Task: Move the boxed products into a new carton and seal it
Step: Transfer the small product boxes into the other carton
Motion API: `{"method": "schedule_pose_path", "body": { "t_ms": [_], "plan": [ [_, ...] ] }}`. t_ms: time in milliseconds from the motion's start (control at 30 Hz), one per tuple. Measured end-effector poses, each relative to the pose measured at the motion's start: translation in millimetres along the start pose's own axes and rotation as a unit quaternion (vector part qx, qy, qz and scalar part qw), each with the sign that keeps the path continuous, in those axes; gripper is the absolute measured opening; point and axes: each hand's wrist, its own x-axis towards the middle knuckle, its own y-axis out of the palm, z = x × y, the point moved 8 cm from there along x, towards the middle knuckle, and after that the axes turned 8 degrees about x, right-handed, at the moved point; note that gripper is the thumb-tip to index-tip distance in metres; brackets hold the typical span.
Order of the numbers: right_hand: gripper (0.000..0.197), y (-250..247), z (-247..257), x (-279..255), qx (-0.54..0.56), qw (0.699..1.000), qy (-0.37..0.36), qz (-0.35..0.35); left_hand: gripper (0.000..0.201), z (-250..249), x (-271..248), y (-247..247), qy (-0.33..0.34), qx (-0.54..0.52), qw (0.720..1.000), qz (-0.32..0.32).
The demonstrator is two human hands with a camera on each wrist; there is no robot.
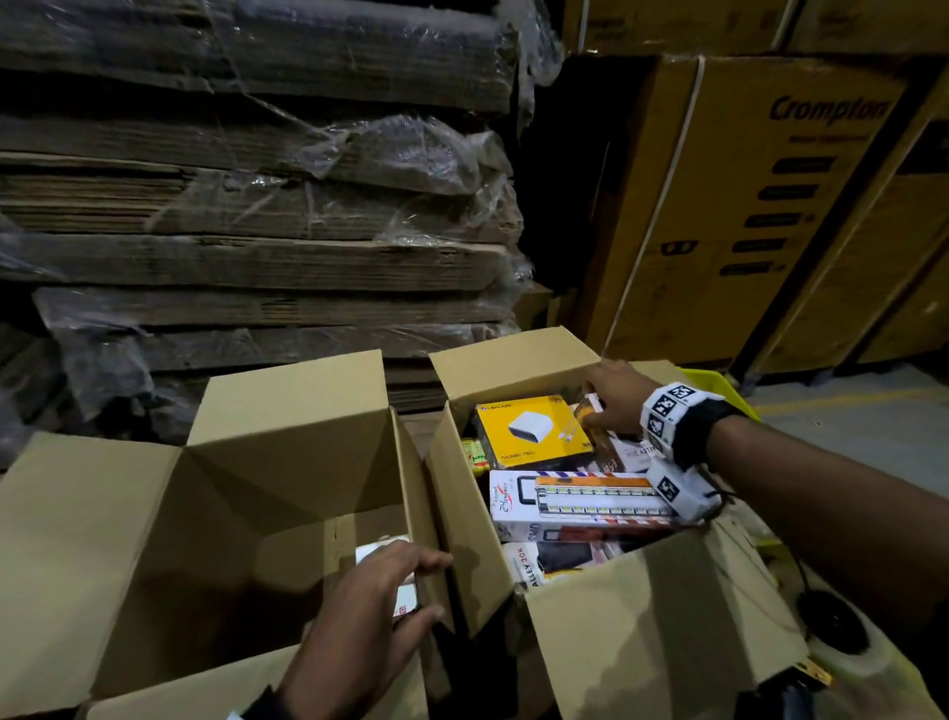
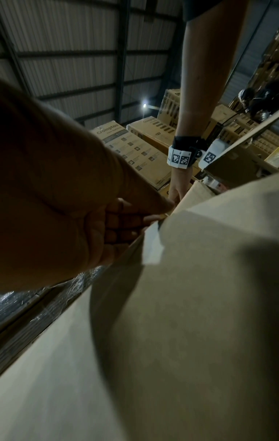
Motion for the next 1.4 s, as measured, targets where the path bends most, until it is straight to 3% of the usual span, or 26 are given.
{"method": "schedule_pose_path", "body": {
  "t_ms": [300, 400, 533, 633, 733, 800, 933, 967, 1000, 1067, 1100, 1200, 1300, 1400],
  "plan": [
    [0.042, -28.9, -16.1, -13.3, 0.134, 0.986, 0.081, -0.050, 0.039, -2.7, -1.0, -3.7, 0.019, -0.020, 0.999, -0.017],
    [0.043, -48.9, -19.7, -22.4, 0.227, 0.959, 0.114, -0.127, 0.037, -6.2, -1.0, -8.7, 0.019, -0.035, 0.999, -0.021],
    [0.051, -88.5, -0.6, -45.7, 0.396, 0.887, 0.046, -0.235, 0.049, -8.7, 0.8, -21.5, -0.011, -0.077, 0.996, -0.041],
    [0.044, -93.8, 39.0, -61.2, 0.599, 0.768, 0.012, -0.224, 0.075, -10.6, 6.9, -34.4, -0.055, -0.132, 0.988, -0.060],
    [0.028, -73.0, 96.2, -78.0, 0.737, 0.661, 0.017, -0.137, 0.103, -14.6, 15.1, -48.7, -0.081, -0.185, 0.975, -0.091],
    [0.013, -48.5, 136.7, -91.4, 0.767, 0.639, 0.026, -0.060, 0.109, -17.2, 17.0, -58.0, -0.085, -0.207, 0.967, -0.122],
    [0.030, -3.0, 194.8, -112.9, 0.801, 0.591, 0.055, 0.083, 0.075, -12.5, 5.8, -80.4, -0.106, -0.246, 0.941, -0.207],
    [0.032, 1.9, 205.2, -116.0, 0.799, 0.589, 0.060, 0.104, 0.069, -7.1, 0.0, -87.7, -0.116, -0.254, 0.933, -0.227],
    [0.031, 2.3, 212.1, -118.6, 0.783, 0.609, 0.054, 0.114, 0.066, -1.4, -4.5, -94.8, -0.125, -0.260, 0.926, -0.243],
    [0.031, -6.1, 219.6, -118.1, 0.691, 0.717, -0.001, 0.089, 0.068, 15.9, -13.5, -109.6, -0.140, -0.256, 0.919, -0.266],
    [0.040, -13.7, 223.2, -116.4, 0.633, 0.770, -0.053, 0.066, 0.069, 23.8, -16.6, -117.4, -0.144, -0.240, 0.921, -0.272],
    [0.072, -34.9, 256.0, -119.0, 0.441, 0.868, -0.228, 0.018, 0.068, 40.3, -20.6, -137.9, -0.139, -0.150, 0.941, -0.269],
    [0.083, -44.2, 292.5, -119.8, 0.296, 0.895, -0.333, -0.026, 0.068, 40.1, -11.8, -142.9, -0.114, -0.064, 0.964, -0.232],
    [0.078, -44.3, 316.5, -111.3, 0.217, 0.906, -0.355, -0.070, 0.074, 49.2, -5.9, -138.5, -0.114, -0.051, 0.968, -0.217]
  ]
}}
